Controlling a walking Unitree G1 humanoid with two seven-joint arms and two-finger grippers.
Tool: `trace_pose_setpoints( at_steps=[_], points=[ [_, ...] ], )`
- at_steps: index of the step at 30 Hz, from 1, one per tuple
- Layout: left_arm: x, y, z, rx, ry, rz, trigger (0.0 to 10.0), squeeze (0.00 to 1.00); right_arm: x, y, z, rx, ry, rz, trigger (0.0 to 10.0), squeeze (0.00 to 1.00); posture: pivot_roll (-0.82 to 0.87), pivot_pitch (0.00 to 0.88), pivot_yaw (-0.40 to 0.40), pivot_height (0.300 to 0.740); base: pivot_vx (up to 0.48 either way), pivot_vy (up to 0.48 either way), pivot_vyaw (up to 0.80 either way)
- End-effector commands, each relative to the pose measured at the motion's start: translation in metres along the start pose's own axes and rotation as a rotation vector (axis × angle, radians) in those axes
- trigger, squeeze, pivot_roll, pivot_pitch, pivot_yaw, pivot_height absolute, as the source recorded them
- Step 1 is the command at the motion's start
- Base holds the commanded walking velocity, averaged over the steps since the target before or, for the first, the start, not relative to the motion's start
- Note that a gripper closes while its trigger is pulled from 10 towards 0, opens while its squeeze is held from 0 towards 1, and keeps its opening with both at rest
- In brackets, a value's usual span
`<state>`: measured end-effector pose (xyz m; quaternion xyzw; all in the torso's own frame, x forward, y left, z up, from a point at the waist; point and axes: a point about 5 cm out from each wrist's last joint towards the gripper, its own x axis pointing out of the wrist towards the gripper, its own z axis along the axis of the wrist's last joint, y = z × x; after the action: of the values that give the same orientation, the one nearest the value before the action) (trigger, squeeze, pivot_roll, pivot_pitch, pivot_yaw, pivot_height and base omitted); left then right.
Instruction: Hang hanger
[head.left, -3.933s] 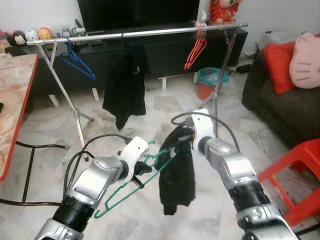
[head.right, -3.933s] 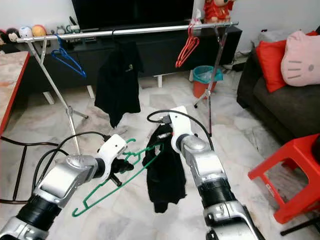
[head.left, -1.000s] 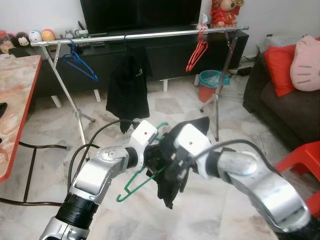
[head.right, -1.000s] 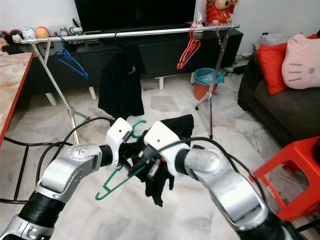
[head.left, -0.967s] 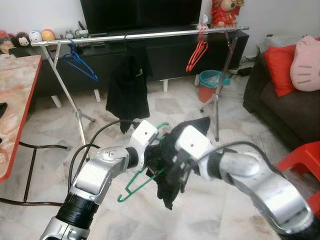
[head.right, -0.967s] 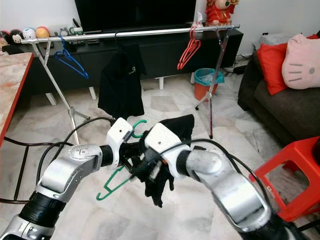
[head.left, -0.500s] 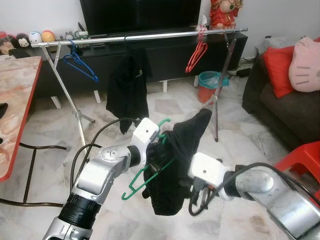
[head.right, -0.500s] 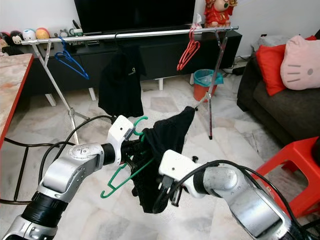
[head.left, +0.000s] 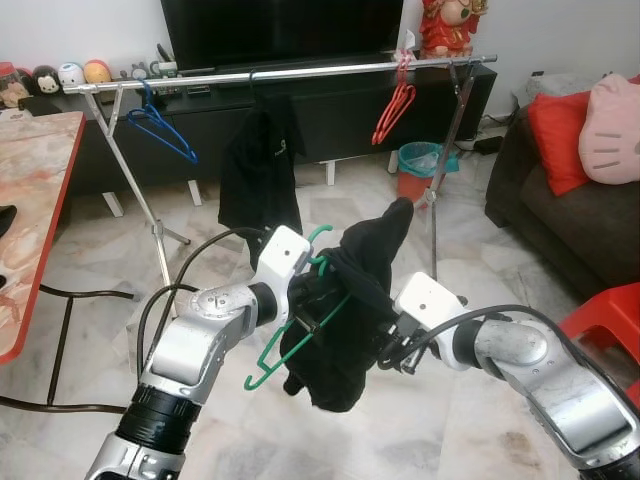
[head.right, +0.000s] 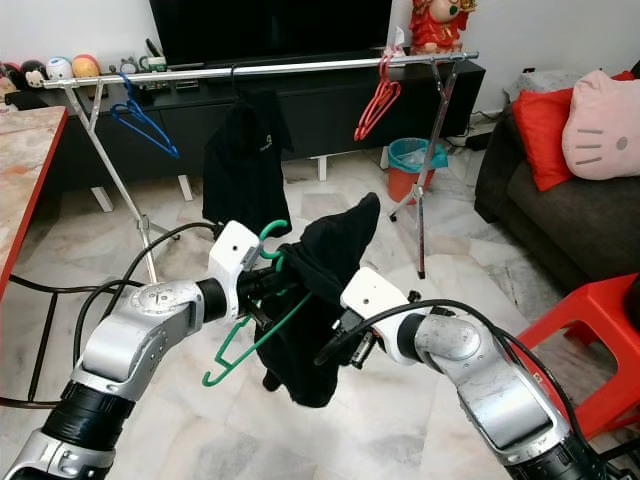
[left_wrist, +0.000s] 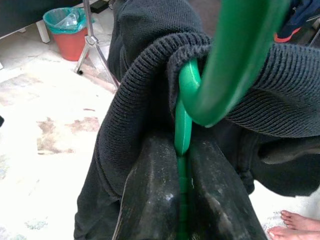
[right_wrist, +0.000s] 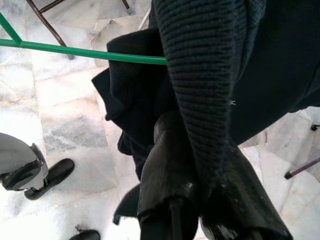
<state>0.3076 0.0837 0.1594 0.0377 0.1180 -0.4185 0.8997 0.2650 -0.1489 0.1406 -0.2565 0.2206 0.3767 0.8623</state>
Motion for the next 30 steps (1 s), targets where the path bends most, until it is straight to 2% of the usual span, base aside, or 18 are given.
trace_pose_setpoints(
  at_steps=[1,5,8,13,18,24,30],
  points=[
    [-0.001,-0.003,0.009,0.025,-0.043,-0.012,10.0,0.0,-0.001,-0.002,0.005,-0.013,-0.022,0.003,10.0,1.0,0.01,0.0,0.003,0.74,0.0,0.0,0.0],
    [-0.001,-0.001,0.009,0.021,-0.041,-0.007,10.0,0.0,-0.003,0.004,0.003,-0.025,-0.025,0.054,10.0,1.0,0.01,0.0,0.002,0.74,0.0,0.0,0.0],
    [-0.001,0.0,0.008,0.021,-0.038,-0.003,10.0,0.0,-0.007,0.011,0.0,-0.07,0.0,0.113,10.0,1.0,0.01,0.0,0.002,0.74,0.0,0.0,0.0],
    [-0.001,0.0,0.008,0.02,-0.037,-0.001,10.0,0.0,-0.01,0.011,-0.007,-0.1,0.046,0.122,10.0,1.0,0.01,0.0,0.001,0.74,0.0,0.0,0.0],
    [-0.001,0.0,0.007,0.019,-0.035,-0.002,10.0,0.0,-0.012,0.006,-0.016,-0.111,0.101,0.101,10.0,1.0,0.01,0.0,0.002,0.74,0.0,0.0,0.0],
    [-0.003,0.001,0.004,0.016,-0.027,0.004,10.0,0.0,-0.021,0.001,-0.024,-0.165,0.178,0.088,10.0,1.0,0.01,0.0,0.002,0.74,0.0,0.0,0.0],
    [-0.004,0.001,0.001,0.017,-0.013,-0.006,10.0,0.0,-0.032,-0.014,-0.019,-0.157,0.145,0.017,10.0,1.0,0.0,0.0,0.004,0.74,0.0,0.0,0.0]
  ],
)
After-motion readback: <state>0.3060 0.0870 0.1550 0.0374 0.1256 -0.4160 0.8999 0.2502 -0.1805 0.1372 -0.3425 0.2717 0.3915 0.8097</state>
